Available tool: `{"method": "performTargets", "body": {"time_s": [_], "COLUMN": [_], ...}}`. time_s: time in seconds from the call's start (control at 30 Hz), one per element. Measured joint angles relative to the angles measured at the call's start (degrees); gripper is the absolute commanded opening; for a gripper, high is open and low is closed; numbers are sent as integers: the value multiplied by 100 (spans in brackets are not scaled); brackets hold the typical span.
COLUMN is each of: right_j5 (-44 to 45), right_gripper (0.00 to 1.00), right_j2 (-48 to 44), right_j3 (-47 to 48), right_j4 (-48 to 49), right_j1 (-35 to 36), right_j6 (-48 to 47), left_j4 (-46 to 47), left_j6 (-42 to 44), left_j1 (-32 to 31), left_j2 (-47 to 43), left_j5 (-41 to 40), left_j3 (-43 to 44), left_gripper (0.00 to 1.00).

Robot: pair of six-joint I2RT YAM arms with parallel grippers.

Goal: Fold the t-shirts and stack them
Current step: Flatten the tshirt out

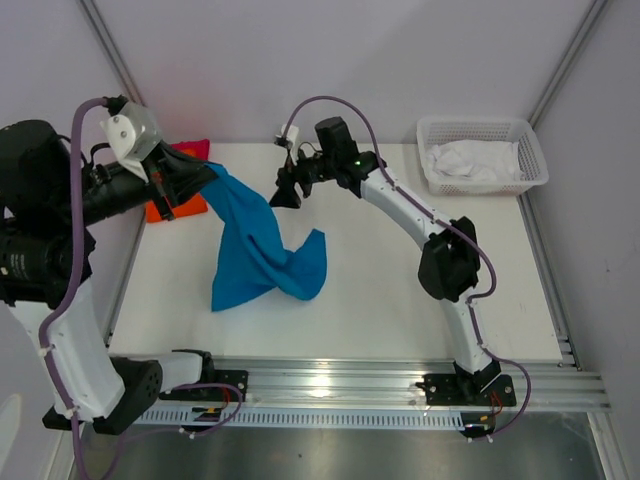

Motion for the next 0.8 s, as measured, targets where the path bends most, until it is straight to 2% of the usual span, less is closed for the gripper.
{"method": "performTargets", "body": {"time_s": [0.1,0.17,0.33,0.43,0.53,0.6,0.63,0.67,0.73,0.8], "right_j5": [-240,-590,-2271,-3051,-3462,-3639,-3674,-3742,-3829,-3886], "right_gripper": [72,63,63,63,59,65,68,82,85,91], "right_j2": [17,107,518,439,31,-22,4,50,142,267], "right_j3": [240,468,1095,651,-970,-1663,-1818,-1926,-1904,-1626], "right_j4": [37,28,-236,181,2610,4400,5077,5899,7298,8174], "right_j1": [-24,-52,-170,-216,-170,-111,-90,-81,-48,-55], "right_j6": [264,529,1080,1718,3582,5031,5678,6367,7831,8856], "left_j4": [-46,-15,223,369,540,691,756,835,1049,1220], "left_j6": [-52,-109,-214,-260,-282,-321,-348,-378,-468,-553], "left_j1": [15,28,33,33,33,35,37,37,39,42], "left_j2": [-44,-129,-413,-525,-577,-634,-662,-686,-761,-787], "left_j5": [107,96,26,-9,-120,-289,-363,-466,-697,-879], "left_j3": [289,302,44,-201,-466,-748,-859,-992,-1329,-1563], "left_gripper": [0,0,0,0,0,0,0,0,0,0]}}
